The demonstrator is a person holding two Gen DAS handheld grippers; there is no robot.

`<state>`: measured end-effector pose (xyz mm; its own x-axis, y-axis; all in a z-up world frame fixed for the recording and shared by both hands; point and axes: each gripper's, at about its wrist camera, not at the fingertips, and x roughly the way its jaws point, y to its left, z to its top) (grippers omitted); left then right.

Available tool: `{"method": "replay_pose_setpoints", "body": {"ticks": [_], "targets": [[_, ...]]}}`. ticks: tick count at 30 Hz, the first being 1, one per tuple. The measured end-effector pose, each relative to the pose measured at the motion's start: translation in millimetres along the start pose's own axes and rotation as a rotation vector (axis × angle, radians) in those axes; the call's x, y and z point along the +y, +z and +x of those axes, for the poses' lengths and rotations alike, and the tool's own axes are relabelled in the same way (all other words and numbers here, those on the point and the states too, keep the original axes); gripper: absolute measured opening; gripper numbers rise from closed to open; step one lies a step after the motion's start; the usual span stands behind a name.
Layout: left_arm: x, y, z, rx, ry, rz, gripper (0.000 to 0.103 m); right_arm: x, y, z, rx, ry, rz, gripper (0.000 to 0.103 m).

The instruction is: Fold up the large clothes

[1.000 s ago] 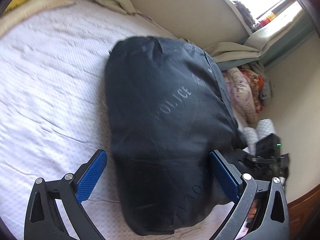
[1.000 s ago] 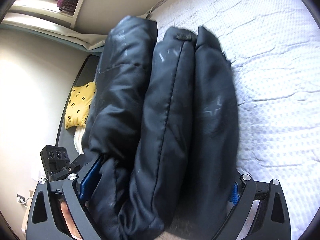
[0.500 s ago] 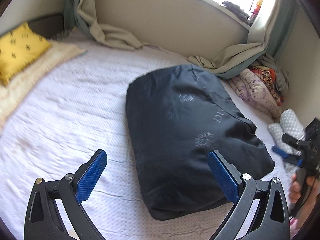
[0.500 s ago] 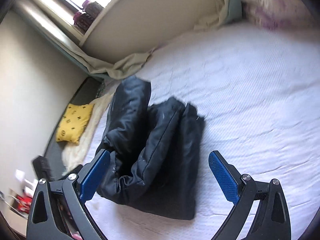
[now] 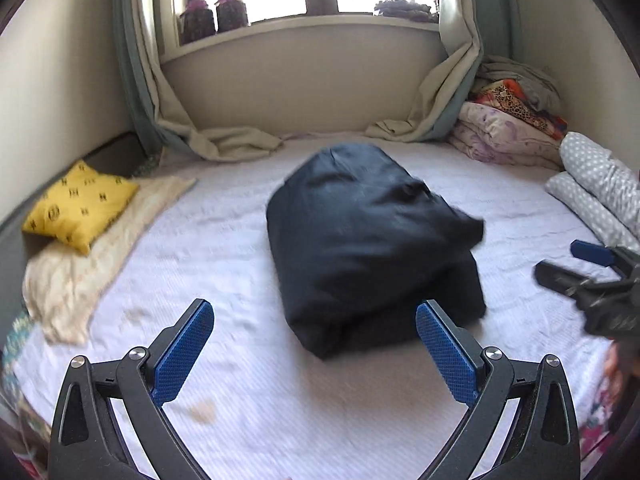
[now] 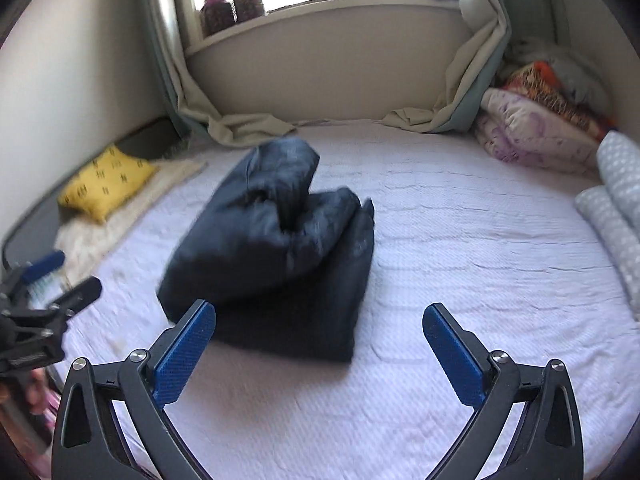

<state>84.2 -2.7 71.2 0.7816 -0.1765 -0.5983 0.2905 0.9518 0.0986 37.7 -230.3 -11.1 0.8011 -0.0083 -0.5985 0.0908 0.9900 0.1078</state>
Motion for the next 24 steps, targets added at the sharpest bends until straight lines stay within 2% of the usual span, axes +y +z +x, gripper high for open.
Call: {"method": "replay_pose_setpoints", "body": {"ticks": [4, 9, 15, 20, 24], "targets": [[0, -22, -2, 0.015, 0.032, -0.062, 0.103, 14, -26, 4, 0.019, -0.049, -0.033, 0.103], [7, -37, -9, -0.014, 0.012, -0.128, 0.103, 22, -46, 8, 0.047, -0.057, -0.011, 0.103], [-4, -49, -2, 0.007, 0.067, -0.067, 0.103, 22, -58, 3, 0.042, -0.029, 0.030, 0.103], [-15, -52, 0, 0.004, 0.083, -0.014, 0.103, 20, -60, 1, 0.039, -0.032, 0.042, 0.103], [-15, -54, 1, 0.013, 0.066, -0.027, 0.103, 17, -61, -1, 0.033, -0.038, 0.052, 0.103]]}}
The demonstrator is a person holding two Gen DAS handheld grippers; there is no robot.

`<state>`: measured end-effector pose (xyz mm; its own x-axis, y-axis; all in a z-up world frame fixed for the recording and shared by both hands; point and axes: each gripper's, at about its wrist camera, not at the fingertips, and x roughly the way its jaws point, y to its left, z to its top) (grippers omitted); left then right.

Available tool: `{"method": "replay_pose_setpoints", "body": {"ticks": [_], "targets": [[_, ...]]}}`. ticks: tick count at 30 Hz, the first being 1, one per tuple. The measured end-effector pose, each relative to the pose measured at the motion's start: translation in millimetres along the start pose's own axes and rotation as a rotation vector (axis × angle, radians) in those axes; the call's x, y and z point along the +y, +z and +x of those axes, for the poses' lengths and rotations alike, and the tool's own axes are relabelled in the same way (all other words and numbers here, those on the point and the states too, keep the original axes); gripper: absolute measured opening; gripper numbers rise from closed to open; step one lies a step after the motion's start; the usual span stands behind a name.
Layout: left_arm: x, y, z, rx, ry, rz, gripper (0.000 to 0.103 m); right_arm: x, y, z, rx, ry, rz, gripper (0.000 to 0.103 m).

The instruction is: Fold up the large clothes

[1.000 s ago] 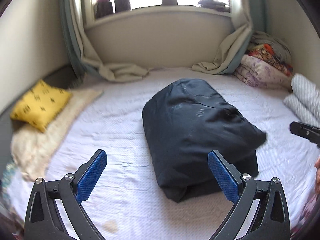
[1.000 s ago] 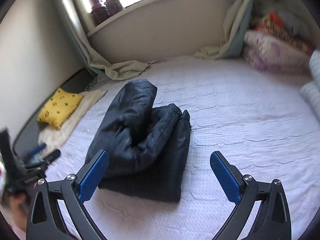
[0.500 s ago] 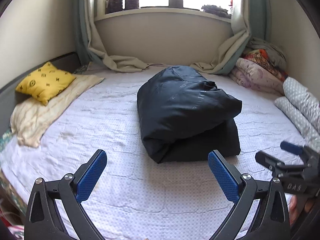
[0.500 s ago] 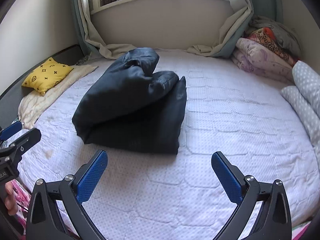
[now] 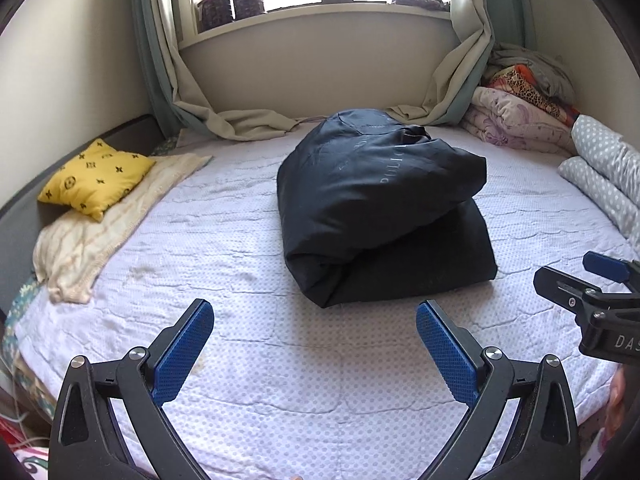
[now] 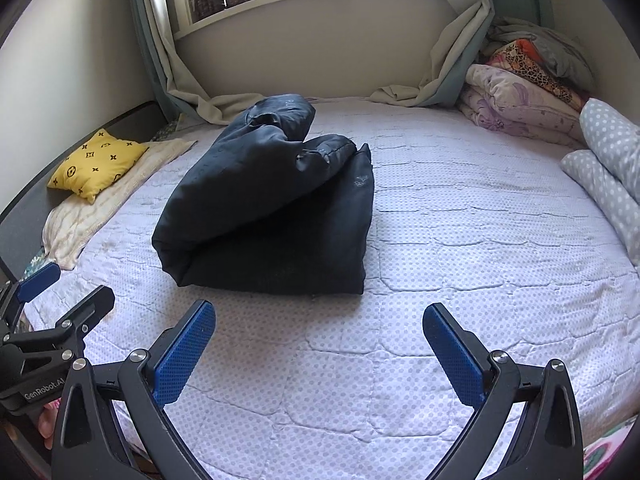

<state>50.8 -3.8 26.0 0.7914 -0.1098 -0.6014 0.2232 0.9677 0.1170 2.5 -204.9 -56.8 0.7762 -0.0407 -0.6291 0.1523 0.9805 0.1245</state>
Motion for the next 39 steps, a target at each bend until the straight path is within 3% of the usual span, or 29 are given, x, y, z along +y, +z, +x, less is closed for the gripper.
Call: {"method": "replay_pose_setpoints", "body": {"ticks": [7, 39], "targets": [[8.6, -0.1, 3.4, 0.011, -0.030, -0.058, 0.103, -4.7, -0.4, 0.5, 0.008, -0.012, 0.013, 0.103], [6.5, 0.2, 1.2, 0.007, -0.017, -0.056, 0.103, -5.4, -3.7, 3.2, 0.021, 0.006, -0.002, 0.103]]}}
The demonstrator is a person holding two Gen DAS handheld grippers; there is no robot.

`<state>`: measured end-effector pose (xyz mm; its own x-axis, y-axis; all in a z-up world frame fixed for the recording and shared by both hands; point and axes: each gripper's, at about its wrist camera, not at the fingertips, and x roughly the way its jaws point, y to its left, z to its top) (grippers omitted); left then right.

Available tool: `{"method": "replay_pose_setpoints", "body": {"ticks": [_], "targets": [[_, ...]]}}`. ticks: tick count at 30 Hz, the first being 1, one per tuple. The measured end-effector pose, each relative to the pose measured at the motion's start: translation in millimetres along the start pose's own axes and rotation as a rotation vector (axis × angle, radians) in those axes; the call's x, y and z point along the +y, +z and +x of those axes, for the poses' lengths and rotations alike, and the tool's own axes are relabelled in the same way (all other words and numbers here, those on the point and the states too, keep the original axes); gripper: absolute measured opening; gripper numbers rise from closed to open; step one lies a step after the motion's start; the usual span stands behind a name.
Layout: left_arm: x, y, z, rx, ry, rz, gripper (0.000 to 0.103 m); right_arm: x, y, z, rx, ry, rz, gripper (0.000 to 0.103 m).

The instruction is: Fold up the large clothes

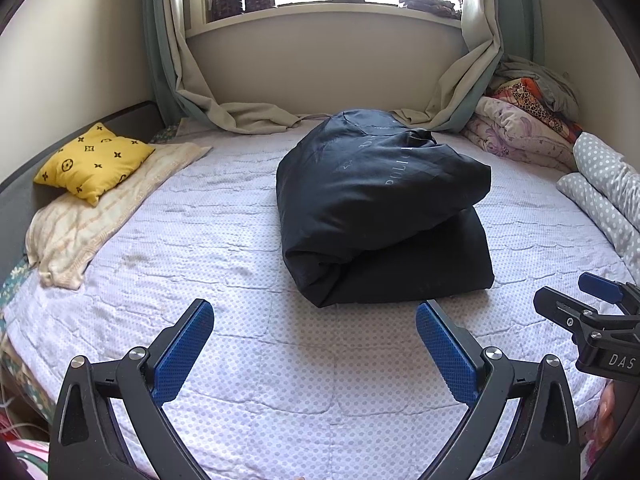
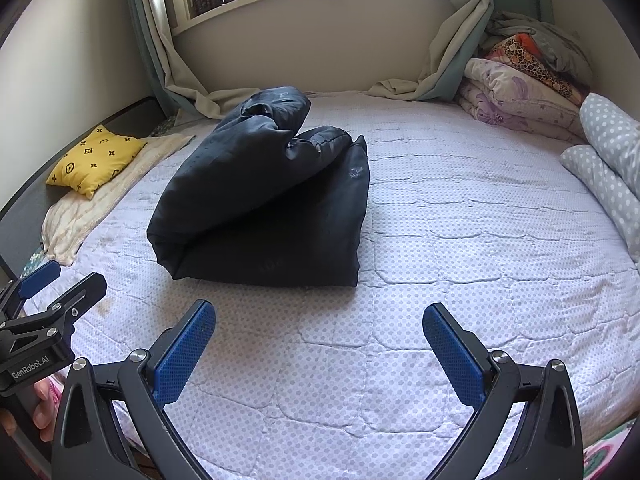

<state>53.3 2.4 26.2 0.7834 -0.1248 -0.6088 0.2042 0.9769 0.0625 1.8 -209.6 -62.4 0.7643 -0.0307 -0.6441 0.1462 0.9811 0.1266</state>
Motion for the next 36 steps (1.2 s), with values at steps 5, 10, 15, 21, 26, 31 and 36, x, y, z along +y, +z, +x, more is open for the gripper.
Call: {"method": "replay_pose_setpoints", "body": {"ticks": [5, 10, 15, 21, 26, 31, 36], "targets": [[1.8, 0.3, 0.6, 0.004, -0.001, -0.007, 0.103, 0.1, -0.2, 0.1, 0.001, 0.002, 0.001, 0.103], [2.1, 0.4, 0.5, 0.005, -0.001, -0.007, 0.103, 0.0, -0.9, 0.2, 0.003, 0.003, 0.002, 0.103], [2.3, 0.4, 0.4, 0.004, -0.001, -0.007, 0.103, -0.3, -0.7, 0.2, 0.002, 0.003, 0.003, 0.103], [2.2, -0.1, -0.1, 0.004, 0.003, -0.005, 0.103, -1.0, -1.9, 0.8, 0.003, 0.004, 0.007, 0.103], [1.8, -1.6, 0.3, 0.004, 0.008, -0.002, 0.103, -0.6, -2.3, 0.9, 0.005, 0.004, 0.007, 0.103], [0.1, -1.8, 1.2, 0.007, 0.007, 0.007, 0.103, -1.2, -3.8, 2.3, 0.012, 0.005, 0.005, 0.103], [-1.6, -1.9, 1.6, 0.009, 0.015, 0.014, 0.103, -2.0, -4.2, 2.5, 0.015, 0.008, 0.005, 0.103]]}}
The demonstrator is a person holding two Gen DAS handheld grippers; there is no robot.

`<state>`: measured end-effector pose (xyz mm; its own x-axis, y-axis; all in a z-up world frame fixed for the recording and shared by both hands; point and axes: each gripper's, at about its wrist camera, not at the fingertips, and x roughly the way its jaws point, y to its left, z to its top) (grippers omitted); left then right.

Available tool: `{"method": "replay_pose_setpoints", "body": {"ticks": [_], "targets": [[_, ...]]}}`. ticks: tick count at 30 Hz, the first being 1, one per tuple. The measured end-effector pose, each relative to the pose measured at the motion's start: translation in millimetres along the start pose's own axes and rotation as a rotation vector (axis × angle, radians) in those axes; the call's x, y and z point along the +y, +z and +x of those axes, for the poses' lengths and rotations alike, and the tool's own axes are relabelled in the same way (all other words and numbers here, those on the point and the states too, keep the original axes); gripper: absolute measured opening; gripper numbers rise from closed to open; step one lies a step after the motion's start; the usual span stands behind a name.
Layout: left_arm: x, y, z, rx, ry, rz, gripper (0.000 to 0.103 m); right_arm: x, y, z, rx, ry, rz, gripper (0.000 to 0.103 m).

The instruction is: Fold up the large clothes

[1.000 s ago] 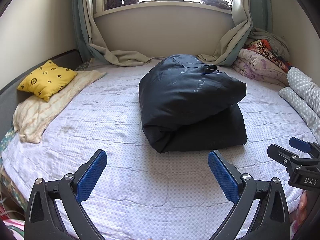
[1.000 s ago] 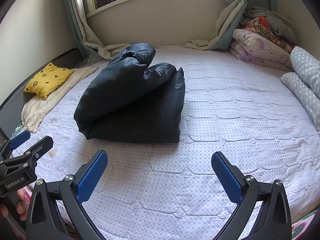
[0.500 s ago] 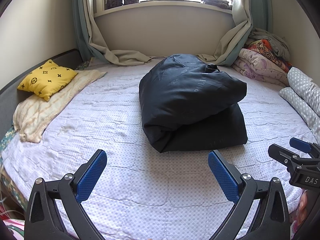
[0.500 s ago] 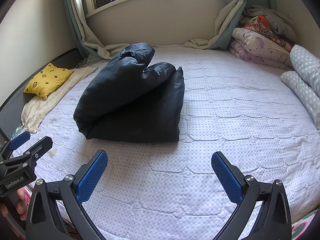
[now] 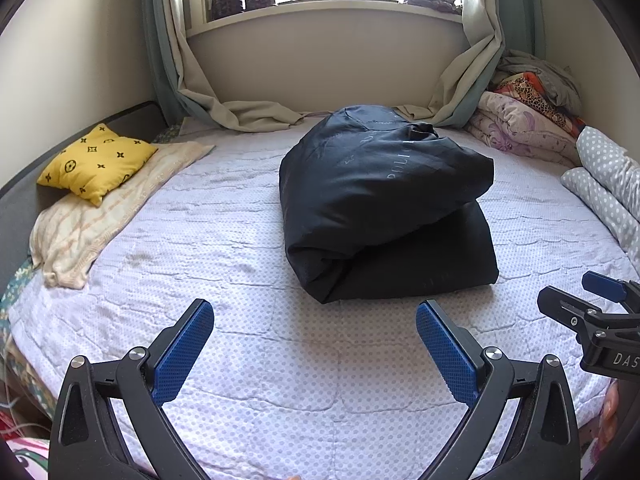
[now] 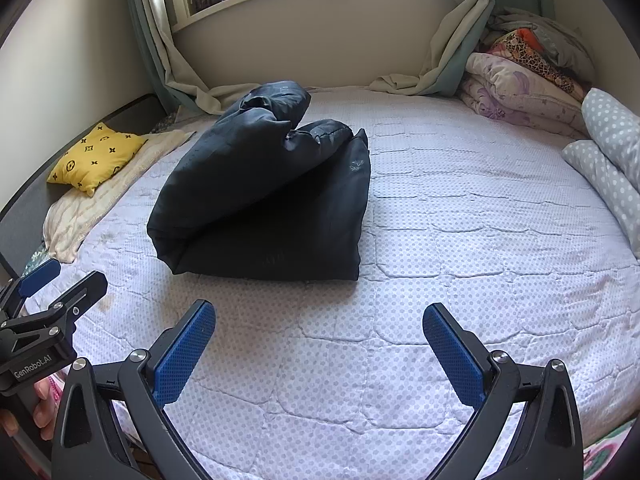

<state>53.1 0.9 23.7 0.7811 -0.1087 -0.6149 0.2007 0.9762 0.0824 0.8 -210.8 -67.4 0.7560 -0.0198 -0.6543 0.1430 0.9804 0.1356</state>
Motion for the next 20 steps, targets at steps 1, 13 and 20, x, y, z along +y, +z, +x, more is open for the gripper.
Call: {"method": "replay_pose_setpoints", "body": {"ticks": [1, 13, 20], "targets": [[-0.1, 0.0, -0.3, 0.000, -0.005, -0.002, 0.103, -0.3, 0.2, 0.0, -0.001, 0.000, -0.001, 0.103], [2.2, 0.2, -2.2, 0.004, -0.041, -0.024, 0.103, -0.9, 0.6, 0.1, 0.003, 0.003, -0.005, 0.103], [-4.7, -2.1, -6.5, -0.018, -0.033, 0.010, 0.103, -1.7, -0.7, 3.4, 0.017, 0.002, 0.000, 0.103]]}}
